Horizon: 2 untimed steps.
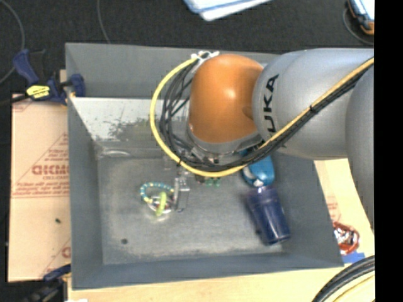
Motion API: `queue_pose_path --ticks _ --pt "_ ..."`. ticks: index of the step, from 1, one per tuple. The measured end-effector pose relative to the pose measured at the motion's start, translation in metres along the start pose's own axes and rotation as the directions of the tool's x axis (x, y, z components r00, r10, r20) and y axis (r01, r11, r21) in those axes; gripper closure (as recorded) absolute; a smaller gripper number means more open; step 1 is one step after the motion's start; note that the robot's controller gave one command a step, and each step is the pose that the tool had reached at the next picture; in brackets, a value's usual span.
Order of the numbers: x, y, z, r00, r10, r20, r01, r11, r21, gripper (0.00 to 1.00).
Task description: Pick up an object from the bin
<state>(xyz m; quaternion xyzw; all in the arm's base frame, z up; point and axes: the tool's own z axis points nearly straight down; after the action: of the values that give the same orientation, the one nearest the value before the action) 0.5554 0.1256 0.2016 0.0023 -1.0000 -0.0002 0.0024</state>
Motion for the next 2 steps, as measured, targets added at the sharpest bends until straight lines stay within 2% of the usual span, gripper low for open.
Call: queue_pose_path --ticks 1,2 --pt "-0.002 -0.001 -0.005 1.000 0.004 0.008 -0.004 1.000 -0.001 0.00" --pt "-0.019 -0.010 0.072 0.999 -0.054 0.009 0.054 0.999 0.000 0.00"
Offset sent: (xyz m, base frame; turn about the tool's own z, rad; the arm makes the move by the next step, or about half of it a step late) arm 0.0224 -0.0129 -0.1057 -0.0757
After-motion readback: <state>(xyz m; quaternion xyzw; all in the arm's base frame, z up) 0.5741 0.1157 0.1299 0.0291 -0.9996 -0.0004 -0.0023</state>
